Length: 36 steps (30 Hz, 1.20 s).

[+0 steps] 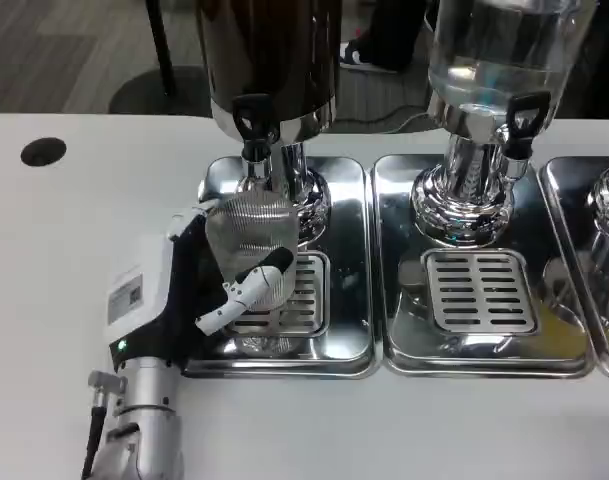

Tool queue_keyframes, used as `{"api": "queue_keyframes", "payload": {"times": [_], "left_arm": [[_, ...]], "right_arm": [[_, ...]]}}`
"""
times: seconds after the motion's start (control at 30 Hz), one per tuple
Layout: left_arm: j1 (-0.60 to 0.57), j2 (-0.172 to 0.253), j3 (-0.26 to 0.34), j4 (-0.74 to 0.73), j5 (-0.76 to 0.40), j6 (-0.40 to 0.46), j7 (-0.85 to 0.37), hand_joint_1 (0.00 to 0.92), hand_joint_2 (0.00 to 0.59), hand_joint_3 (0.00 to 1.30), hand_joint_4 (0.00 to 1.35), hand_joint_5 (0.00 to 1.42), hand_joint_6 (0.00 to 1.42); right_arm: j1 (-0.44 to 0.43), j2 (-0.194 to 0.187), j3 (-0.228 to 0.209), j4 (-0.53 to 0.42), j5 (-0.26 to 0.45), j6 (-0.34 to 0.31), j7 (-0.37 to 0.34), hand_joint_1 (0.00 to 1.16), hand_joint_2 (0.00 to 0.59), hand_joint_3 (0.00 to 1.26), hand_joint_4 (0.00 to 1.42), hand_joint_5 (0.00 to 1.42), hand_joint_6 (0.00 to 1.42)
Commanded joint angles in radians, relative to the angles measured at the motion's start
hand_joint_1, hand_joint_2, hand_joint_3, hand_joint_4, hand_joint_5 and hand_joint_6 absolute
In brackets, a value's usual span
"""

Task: Grasp the cup under the faucet to collect the drink, then remove the cup.

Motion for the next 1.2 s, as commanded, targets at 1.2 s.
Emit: {"api": "queue_keyframes", "payload": {"times": [1.2], "left_arm": [[0.162, 0.063, 0.15, -0.383, -0.202, -0.017, -0.272, 0.0, 0.007, 0.06, 0.13, 0.31, 0.4]], "right_arm": [[-0.024, 0.021, -0.019, 0.047, 0.003, -0.022, 0.005, 0.64, 0.521, 0.33, 0.27, 0.18, 0.07]]}}
